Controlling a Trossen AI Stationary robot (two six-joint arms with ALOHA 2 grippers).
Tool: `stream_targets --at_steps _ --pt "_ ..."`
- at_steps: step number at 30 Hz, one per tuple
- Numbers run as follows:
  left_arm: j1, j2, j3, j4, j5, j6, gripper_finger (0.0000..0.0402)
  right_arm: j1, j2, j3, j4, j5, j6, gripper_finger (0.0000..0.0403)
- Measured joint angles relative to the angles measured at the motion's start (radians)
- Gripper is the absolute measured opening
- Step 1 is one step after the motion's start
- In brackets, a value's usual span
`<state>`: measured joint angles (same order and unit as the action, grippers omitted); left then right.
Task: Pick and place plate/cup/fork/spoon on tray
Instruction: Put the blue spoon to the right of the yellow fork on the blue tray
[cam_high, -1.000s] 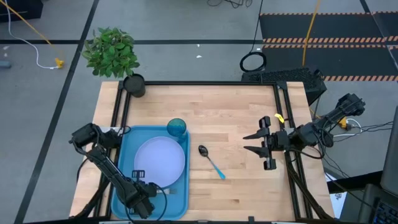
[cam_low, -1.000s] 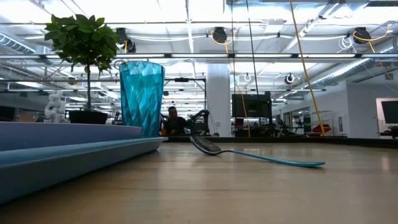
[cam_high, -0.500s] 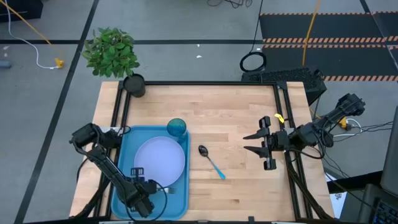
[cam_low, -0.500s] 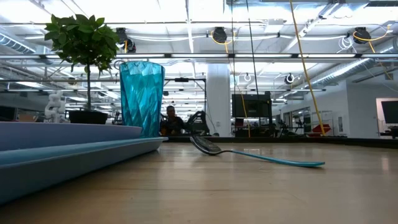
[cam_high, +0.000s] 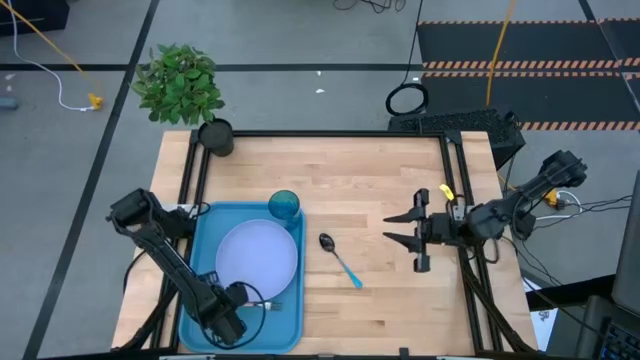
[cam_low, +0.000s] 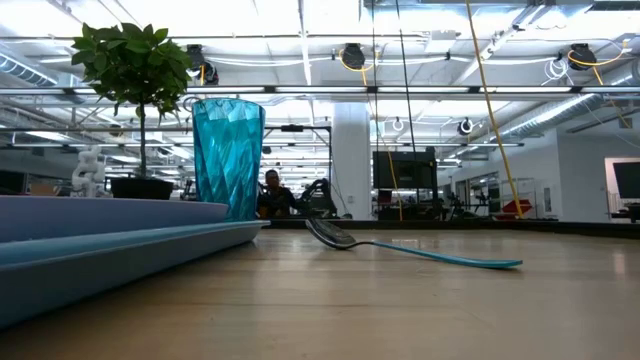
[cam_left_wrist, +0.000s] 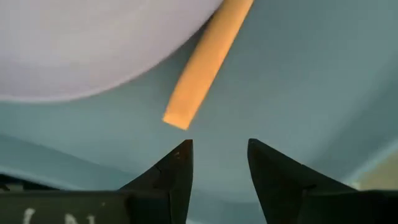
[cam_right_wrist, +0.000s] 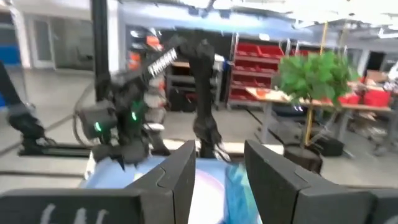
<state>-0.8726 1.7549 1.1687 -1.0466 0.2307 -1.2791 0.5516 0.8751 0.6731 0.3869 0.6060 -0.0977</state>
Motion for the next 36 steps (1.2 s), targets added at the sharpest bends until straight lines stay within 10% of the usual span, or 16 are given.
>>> stream_targets --at_steps 19,36 --pt "0.087 -0.139 0.0 0.083 -0.698 0.228 0.0157 -0.147 0.345 0.027 -0.078 -0.084 0.305 0.013" --pt "0.191 -0.138 0.0 0.378 -0.917 0.704 0.0157 -0.228 0.796 0.155 -0.204 -0.166 0.467 0.013"
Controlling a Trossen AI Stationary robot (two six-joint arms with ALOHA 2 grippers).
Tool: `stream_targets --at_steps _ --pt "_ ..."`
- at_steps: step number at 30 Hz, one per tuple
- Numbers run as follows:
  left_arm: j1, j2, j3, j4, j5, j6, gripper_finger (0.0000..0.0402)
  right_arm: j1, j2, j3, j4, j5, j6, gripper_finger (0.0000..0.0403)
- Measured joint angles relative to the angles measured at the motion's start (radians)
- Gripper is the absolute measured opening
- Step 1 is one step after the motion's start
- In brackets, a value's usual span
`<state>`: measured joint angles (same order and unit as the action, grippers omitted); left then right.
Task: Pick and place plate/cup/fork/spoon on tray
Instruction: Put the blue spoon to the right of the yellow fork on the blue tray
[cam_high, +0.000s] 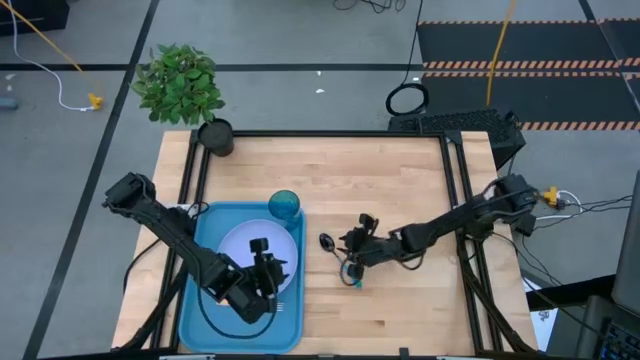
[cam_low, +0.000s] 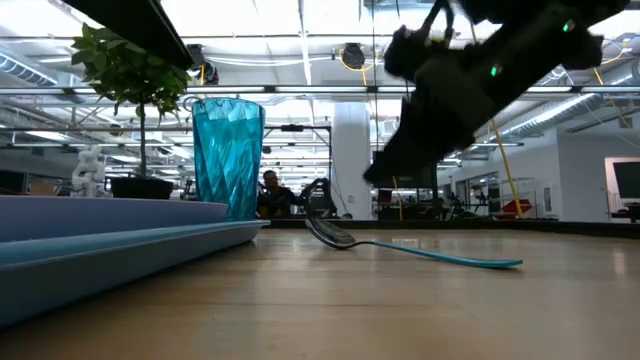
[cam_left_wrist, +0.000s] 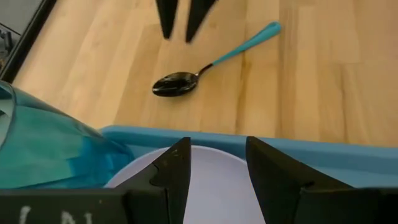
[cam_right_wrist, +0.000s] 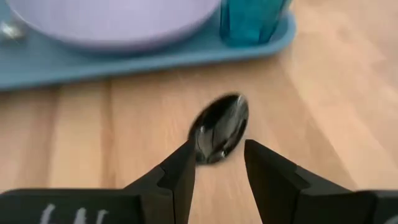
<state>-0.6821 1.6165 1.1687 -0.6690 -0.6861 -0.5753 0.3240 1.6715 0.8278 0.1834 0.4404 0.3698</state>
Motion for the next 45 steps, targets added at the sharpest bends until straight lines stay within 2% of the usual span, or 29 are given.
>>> stream_targets --at_steps 6,10,13,19,27,38,42,45 --pt "0.026 0.0 0.0 0.013 0.0 0.045 0.0157 0.0 0.115 0.081 -0.04 -0.025 0.023 0.0132" --pt "0.045 0.0 0.0 0.017 0.0 0.068 0.0157 0.0 0.171 0.136 -0.131 -0.033 0.062 0.0143" --pt "0.056 0.0 0.0 0.017 0.0 0.074 0.0157 0.0 0.195 0.163 -0.185 -0.027 0.092 0.0154" --pt "0.073 0.0 0.0 0.02 0.0 0.103 0.0157 0.0 0.219 0.166 -0.182 -0.043 0.114 0.0157" --pt "0.101 0.0 0.0 0.035 0.004 0.129 0.0157 0.0 0.219 0.166 -0.215 -0.049 0.125 0.0125" --pt "0.111 0.0 0.0 0.035 0.005 0.126 0.0157 0.004 0.196 0.164 -0.21 -0.159 0.001 0.0031" --pt "0.11 0.0 0.0 0.036 0.006 0.107 0.0157 0.006 0.168 0.161 -0.23 -0.178 -0.023 0.0025" --pt "0.107 0.0 0.0 0.041 0.006 0.095 0.0157 0.007 0.146 0.161 -0.228 -0.176 -0.044 0.0039"
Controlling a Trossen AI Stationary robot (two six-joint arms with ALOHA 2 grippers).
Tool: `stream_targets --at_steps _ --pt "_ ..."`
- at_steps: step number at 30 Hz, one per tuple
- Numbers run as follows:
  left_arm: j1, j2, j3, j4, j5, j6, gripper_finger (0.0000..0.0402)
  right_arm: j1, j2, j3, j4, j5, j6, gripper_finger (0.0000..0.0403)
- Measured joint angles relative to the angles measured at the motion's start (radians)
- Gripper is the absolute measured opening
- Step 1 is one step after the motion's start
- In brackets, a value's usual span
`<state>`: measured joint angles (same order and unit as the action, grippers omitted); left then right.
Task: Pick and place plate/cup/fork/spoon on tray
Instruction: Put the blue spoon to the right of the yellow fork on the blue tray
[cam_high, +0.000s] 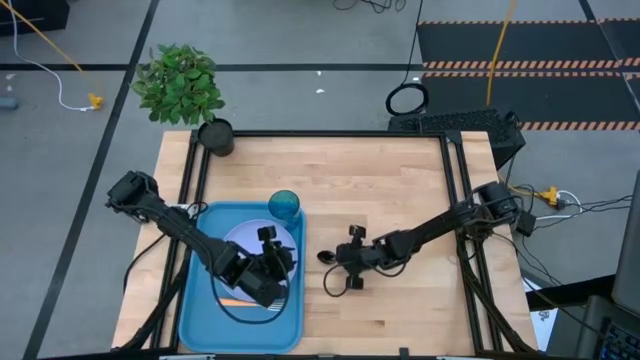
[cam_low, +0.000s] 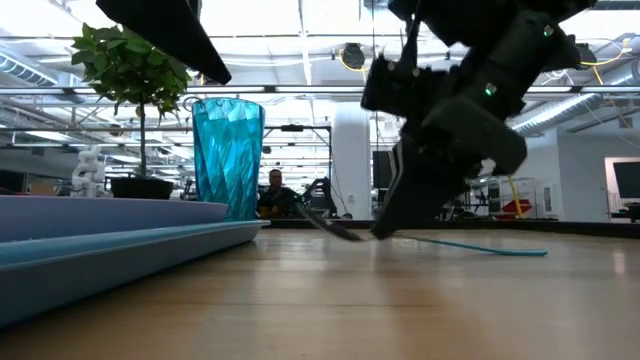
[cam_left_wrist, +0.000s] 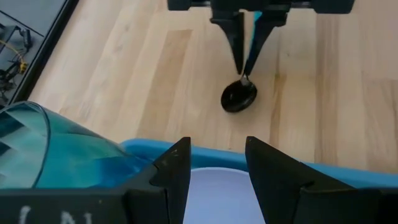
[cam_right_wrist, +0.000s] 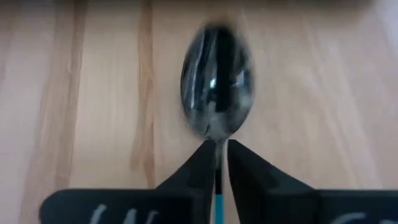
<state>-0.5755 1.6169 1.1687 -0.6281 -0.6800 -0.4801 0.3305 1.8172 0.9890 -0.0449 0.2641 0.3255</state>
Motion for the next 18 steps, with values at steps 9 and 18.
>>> stream_targets --at_steps 9,18 --pt "-0.011 0.0 0.0 0.026 0.002 -0.02 0.0157 0.013 -0.023 0.0 -0.001 0.015 -0.025 0.0111" --pt "-0.011 0.0 0.0 0.077 0.002 0.029 0.0157 0.011 -0.02 -0.048 0.011 0.018 0.011 0.0132"
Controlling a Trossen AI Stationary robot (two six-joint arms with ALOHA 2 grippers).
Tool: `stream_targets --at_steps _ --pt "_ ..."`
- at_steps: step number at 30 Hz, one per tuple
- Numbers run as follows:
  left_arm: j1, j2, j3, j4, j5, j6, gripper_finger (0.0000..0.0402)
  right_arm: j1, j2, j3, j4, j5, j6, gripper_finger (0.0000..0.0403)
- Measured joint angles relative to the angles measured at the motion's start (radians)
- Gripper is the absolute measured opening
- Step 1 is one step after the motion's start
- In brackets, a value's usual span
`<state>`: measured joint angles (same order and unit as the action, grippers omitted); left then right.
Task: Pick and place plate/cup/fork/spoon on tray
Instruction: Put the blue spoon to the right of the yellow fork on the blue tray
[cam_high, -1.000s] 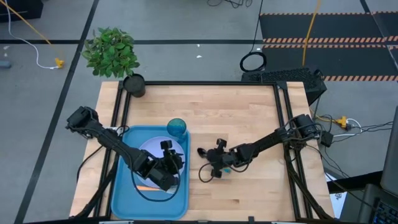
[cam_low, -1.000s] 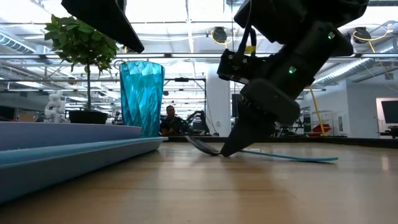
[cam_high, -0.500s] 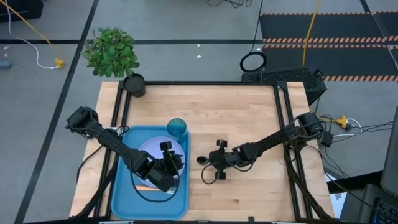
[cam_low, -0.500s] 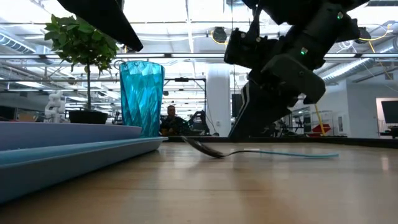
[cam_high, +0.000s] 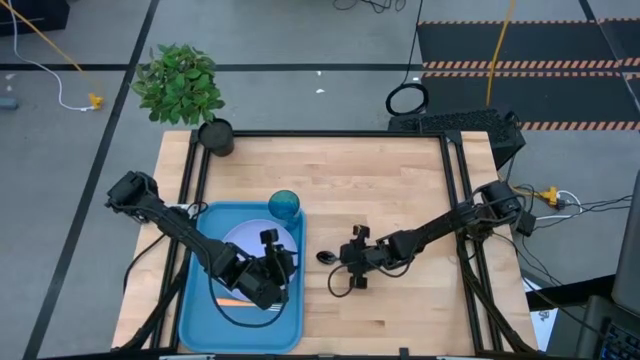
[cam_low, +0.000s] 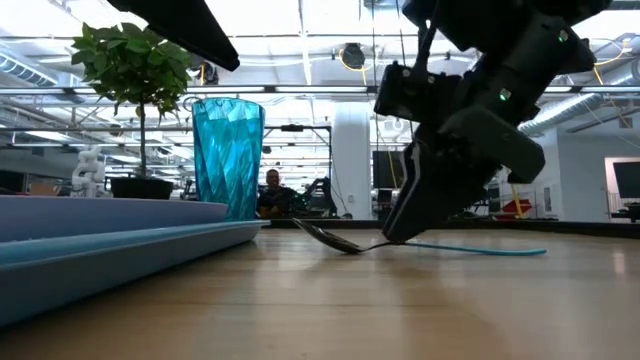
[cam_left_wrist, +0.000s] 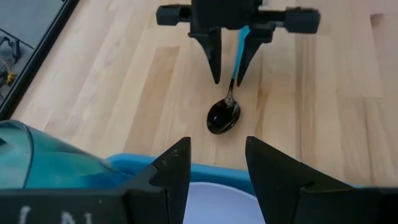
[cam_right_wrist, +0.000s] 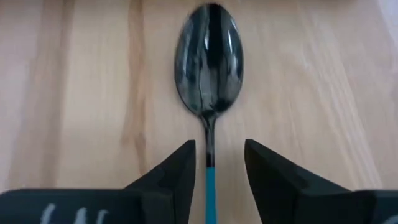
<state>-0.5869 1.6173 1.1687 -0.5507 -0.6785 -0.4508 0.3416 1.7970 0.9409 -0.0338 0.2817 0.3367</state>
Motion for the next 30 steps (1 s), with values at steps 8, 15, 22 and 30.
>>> stream_targets --at_steps 8,15,22,30 --pt "0.004 0.0 0.0 0.015 0.0 0.04 0.0157 -0.012 0.006 -0.008 -0.002 -0.07 -0.001 0.0064" --pt "0.021 0.0 0.0 0.074 -0.001 0.081 0.0157 -0.026 0.001 -0.008 -0.028 -0.101 -0.008 0.0006" --pt "0.031 0.0 0.0 0.092 -0.001 0.078 0.0157 -0.026 -0.041 -0.01 -0.051 -0.104 -0.026 0.0004" --pt "0.025 0.0 0.0 0.112 -0.001 0.038 0.0157 -0.026 -0.152 -0.01 -0.064 -0.093 -0.052 0.0002"
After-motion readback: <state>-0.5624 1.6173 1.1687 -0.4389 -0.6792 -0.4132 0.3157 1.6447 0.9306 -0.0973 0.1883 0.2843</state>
